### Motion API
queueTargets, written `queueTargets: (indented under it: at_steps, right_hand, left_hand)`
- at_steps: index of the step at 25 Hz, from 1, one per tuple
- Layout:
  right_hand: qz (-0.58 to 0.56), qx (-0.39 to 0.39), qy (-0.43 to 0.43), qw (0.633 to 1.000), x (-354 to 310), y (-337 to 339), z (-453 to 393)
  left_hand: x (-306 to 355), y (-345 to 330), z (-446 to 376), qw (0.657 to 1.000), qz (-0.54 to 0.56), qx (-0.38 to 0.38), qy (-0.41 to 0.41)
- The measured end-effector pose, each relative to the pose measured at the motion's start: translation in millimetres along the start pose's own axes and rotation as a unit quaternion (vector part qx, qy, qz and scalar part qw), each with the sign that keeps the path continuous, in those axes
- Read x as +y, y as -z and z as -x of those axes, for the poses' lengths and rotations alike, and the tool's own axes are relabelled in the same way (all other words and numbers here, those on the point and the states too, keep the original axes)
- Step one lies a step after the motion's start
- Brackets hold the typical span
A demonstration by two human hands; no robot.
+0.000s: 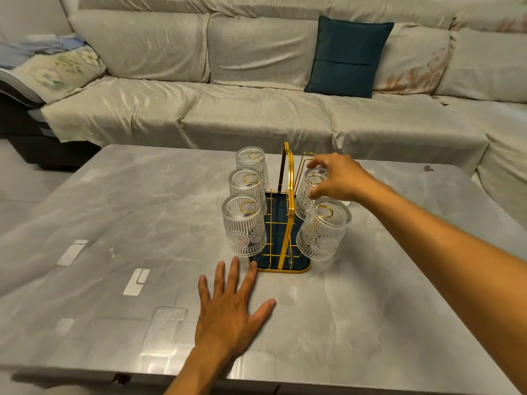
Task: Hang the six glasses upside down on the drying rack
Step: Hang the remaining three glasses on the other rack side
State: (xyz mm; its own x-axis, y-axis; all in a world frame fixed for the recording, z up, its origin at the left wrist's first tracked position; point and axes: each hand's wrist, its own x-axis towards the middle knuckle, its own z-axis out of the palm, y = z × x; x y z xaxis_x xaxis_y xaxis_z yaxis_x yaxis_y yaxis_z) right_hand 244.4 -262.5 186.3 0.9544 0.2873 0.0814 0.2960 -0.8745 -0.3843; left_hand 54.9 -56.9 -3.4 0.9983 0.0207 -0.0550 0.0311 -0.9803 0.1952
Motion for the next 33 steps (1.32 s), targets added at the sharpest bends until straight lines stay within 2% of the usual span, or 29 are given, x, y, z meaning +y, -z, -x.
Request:
queueTargets:
  at_steps: [3,4,7,9,12,14,23,29,33]
  right_hand:
    - [-0.014,-0.029,0.003,0.999,1,2,1]
    - [-0.046,-0.012,0.004,0.999,4,3,4]
    - [-0.19,0.154,-0.03,0.969,31,-2,29]
    - [-0.235,0.218,-0.09,0.943,66,-18,48]
    - [-0.276,0.178,-0.206,0.922,114,-52,59]
    - [-0.301,0.155,-0.239,0.91,127,-69,44]
    - [-0.388,0.186,-0.251,0.867,134,-110,-38]
    - [-0.314,0.182,-0.299,0.882,132,-103,-48]
    - [-0.306,0.215,-0.254,0.892,125,-93,-25]
  left_hand:
    - [2,5,1,1.0,-0.002,-0.005,-0.002]
    - [2,6,2,1.0,-0.001,-0.006,-0.002]
    - [5,6,8,1.0,0.004,-0.003,0.014]
    - [9,5,11,0.999,0.011,0.007,0.029]
    - [12,5,13,1.0,0.015,0.011,0.025]
    - [12,8,13,1.0,0.01,0.01,0.02]
    - [11,5,10,0.999,-0.004,-0.007,0.051]
    - [11,7,10,0.999,-0.003,-0.004,0.052]
    - [9,4,10,0.998,-0.008,0.001,0.056]
